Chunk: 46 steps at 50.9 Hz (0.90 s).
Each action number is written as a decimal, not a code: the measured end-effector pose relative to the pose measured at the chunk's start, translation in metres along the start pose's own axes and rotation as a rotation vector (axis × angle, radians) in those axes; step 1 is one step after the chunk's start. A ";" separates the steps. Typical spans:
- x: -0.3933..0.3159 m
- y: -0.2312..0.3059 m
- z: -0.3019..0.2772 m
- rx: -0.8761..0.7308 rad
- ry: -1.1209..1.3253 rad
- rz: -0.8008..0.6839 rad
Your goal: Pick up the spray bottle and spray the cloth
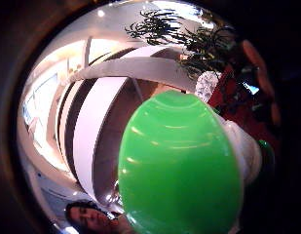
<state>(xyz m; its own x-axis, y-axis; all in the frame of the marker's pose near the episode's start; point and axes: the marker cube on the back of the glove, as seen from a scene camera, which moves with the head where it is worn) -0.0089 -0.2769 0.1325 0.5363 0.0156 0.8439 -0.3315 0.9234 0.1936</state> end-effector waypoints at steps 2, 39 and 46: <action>-0.002 0.002 0.002 -0.011 -0.004 0.038; -0.162 0.067 -0.032 -0.714 0.749 0.118; -0.150 0.080 0.008 -0.922 0.943 0.202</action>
<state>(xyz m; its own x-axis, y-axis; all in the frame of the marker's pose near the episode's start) -0.1217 -0.2083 0.0253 0.9924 0.0943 0.0787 -0.0261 0.7879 -0.6153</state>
